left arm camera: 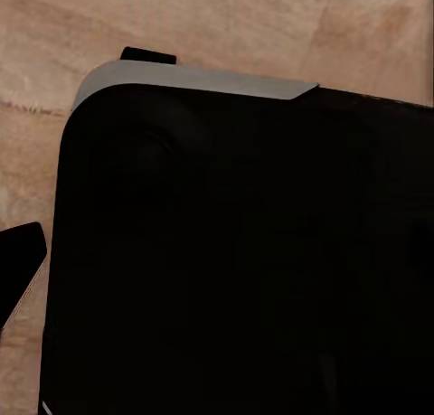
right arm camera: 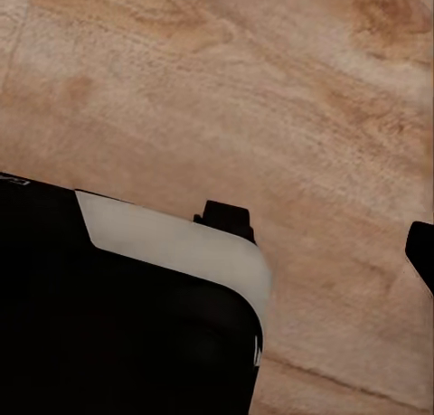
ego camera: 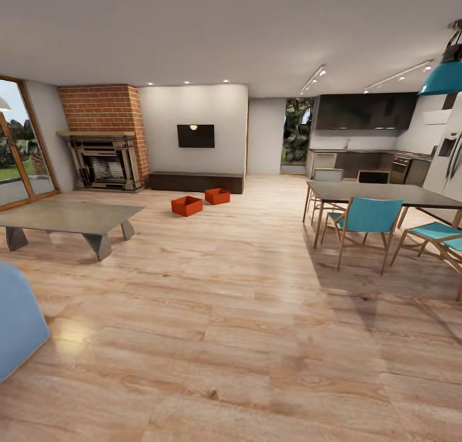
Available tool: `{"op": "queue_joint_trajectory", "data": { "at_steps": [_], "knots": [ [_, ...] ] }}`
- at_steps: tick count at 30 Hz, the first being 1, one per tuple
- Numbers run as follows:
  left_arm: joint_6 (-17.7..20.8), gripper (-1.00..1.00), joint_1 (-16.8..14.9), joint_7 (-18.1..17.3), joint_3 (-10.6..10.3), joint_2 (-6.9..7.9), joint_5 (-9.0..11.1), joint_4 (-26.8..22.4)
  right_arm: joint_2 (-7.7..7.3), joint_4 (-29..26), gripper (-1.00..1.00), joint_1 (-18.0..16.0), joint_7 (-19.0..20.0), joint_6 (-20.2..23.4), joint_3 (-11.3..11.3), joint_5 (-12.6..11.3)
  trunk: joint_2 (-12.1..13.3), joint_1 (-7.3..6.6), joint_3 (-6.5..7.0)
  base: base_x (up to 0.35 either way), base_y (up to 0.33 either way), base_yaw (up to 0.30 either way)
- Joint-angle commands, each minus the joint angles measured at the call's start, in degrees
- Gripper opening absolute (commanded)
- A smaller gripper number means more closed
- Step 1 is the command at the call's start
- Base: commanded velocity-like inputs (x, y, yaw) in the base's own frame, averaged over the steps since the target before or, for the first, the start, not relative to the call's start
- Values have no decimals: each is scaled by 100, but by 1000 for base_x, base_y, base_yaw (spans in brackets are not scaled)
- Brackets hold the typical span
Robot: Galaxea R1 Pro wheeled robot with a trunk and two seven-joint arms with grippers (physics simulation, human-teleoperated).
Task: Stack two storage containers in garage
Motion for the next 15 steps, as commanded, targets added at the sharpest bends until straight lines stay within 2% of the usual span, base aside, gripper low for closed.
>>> {"op": "queue_joint_trajectory", "data": {
  "at_steps": [1, 15],
  "knots": [
    [-7, 100, -1, -28, 20, 0, 47, 0, 4, 19, 100, -6, 8, -32, 50, -57, -2, 3, -5, 322, 0, 0],
    [-4, 100, -1, -27, 20, 0, 47, 0, 17, 50, 100, 103, -44, -44, 53, -58, -2, 3, -5, 322, 0, 0]
  ]
}}
